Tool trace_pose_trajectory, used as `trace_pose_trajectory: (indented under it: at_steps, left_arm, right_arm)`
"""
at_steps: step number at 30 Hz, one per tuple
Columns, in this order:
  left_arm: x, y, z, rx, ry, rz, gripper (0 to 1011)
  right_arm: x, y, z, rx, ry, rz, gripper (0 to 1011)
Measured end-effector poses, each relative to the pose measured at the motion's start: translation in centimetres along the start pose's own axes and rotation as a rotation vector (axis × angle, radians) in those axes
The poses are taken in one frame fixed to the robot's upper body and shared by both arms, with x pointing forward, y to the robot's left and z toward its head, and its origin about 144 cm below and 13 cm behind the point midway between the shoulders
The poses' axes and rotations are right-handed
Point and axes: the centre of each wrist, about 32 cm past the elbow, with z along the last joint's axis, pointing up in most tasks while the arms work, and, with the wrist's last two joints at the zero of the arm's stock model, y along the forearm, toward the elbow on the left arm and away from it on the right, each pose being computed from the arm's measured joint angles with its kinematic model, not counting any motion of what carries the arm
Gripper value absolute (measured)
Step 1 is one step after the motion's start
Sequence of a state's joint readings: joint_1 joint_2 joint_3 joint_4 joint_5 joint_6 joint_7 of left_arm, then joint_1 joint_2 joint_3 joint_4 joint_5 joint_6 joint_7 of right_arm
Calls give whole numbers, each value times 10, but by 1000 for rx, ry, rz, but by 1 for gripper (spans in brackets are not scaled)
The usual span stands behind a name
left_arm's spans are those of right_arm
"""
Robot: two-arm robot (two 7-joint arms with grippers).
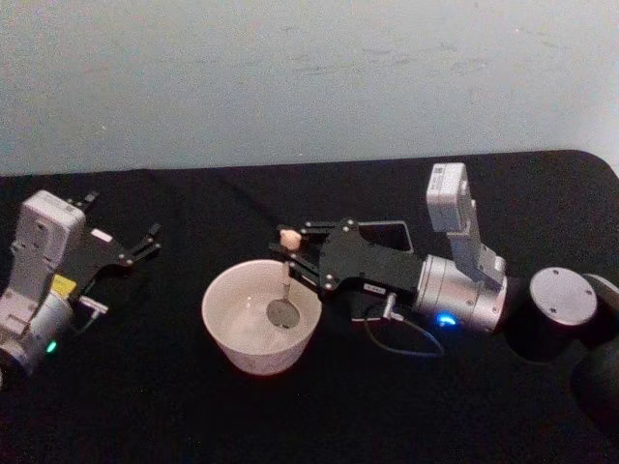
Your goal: Pick up the stirring spoon with one hand, stir inside the cup, then place it back in its original position.
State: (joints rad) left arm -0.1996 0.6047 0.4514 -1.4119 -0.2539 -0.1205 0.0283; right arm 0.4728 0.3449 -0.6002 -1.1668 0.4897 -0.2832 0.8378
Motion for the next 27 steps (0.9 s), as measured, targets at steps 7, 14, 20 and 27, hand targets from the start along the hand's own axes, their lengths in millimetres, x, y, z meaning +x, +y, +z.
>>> trace_pose_trajectory:
  at_steps: [7, 14, 20, 27]
  left_arm:
    - [0, 0, 0, 0, 0, 0, 1001]
    - [0, 0, 0, 0, 0, 0, 1001]
    - [0, 0, 0, 0, 0, 0, 1001]
    - [0, 0, 0, 0, 0, 0, 1001]
  right_arm:
    - [-12, -2, 3, 8, 12, 41, 212]
    - [-17, 6, 4, 18, 20, 70, 211]
    - [-14, 19, 2, 21, 16, 66, 212]
    - [-3, 29, -1, 14, 4, 38, 212]
